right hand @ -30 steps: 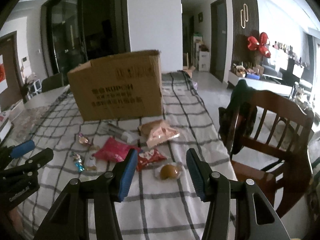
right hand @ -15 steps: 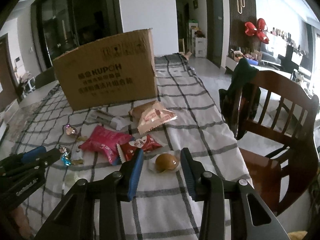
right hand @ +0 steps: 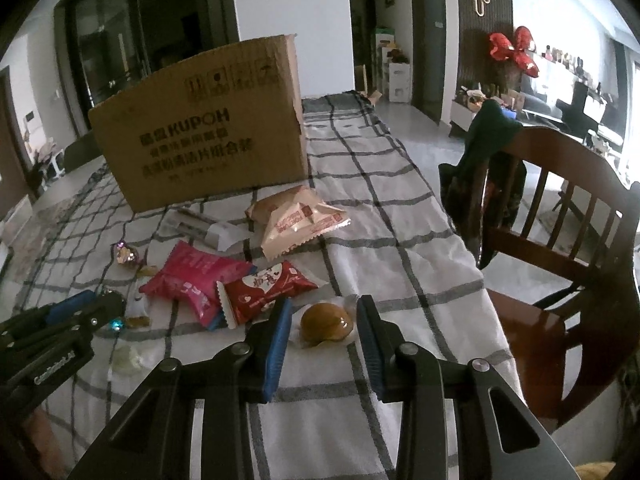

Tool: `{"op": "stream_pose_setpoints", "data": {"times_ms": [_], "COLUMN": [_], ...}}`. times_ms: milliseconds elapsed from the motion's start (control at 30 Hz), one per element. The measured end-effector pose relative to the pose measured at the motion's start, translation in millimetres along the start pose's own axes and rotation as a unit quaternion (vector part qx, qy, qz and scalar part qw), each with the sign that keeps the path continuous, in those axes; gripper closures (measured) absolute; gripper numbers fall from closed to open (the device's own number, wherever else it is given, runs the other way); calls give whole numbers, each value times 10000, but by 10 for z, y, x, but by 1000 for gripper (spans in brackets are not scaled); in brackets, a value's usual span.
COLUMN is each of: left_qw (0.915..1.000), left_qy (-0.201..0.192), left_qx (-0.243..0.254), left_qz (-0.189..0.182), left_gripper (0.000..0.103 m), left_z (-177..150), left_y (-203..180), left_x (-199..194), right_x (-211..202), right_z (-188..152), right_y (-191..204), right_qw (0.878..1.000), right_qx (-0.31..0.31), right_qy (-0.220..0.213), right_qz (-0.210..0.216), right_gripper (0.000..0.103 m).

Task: Organize snacks
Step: 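Close the left tool on a blue-wrapped candy while the right tool grips a round bun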

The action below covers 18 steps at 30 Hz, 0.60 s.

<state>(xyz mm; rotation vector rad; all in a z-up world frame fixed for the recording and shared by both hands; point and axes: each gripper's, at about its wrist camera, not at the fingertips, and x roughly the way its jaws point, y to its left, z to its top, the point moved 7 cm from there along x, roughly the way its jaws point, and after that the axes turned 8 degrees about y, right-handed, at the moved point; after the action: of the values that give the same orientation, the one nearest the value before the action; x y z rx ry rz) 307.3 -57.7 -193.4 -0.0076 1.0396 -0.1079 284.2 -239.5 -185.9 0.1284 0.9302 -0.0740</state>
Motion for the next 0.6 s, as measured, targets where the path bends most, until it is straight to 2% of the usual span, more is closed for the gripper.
{"op": "stream_pose_setpoints", "data": {"times_ms": [267,333,433,533,600], "left_qw": [10000,10000,10000,10000,10000], "left_qy": [12,16,-1,-18,-66], "left_qx": [13,-17,-58,-5,61], "left_qz": [43,12,0,7,32], "left_gripper": [73,77,77,78,78], "left_z": [9,6,7,4,2], "left_y": [0,8,22,12,-5], "left_x": [63,67,65,52,26], "right_x": [88,87,95,95,94], "right_z": [-16,-18,-19,-16,-16], "right_y": [-8,-10,0,-10,-16], "right_qw": [9997,9997,9997,9997,9996], "right_qx": [82,95,65,81,102], "right_qy": [211,220,240,234,227], "right_qz": [83,97,53,33,95], "right_gripper": [68,69,69,74,74]}}
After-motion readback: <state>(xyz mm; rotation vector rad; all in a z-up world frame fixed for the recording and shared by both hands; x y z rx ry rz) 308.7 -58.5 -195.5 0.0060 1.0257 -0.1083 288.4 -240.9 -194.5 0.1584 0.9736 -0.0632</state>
